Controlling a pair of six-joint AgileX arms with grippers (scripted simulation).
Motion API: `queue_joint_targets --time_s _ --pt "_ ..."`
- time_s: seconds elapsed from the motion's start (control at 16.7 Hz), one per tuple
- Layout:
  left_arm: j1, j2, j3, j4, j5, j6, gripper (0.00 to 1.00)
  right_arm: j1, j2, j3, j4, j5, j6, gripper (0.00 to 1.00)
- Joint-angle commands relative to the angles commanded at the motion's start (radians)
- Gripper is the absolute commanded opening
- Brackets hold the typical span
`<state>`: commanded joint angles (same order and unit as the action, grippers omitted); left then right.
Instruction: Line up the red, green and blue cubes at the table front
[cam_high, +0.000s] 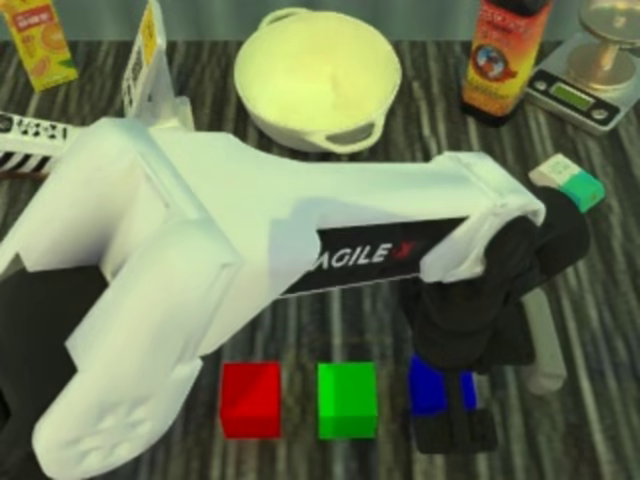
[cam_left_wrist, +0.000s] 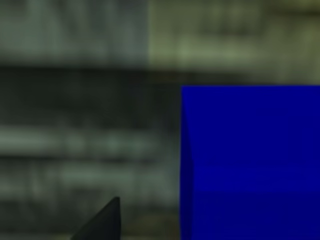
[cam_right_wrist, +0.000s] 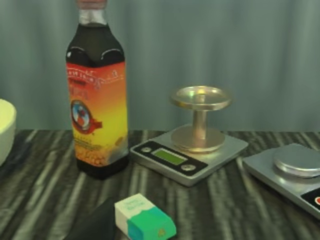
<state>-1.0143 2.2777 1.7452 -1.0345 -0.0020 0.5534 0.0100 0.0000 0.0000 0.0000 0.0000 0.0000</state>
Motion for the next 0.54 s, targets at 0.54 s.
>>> queue_joint_targets --time_s 0.54 --pt "0.017 -0.053 0.188 -0.242 0.0 -0.003 1.0 0.0 0.0 0.0 0.0 0.0 0.0 1.0"
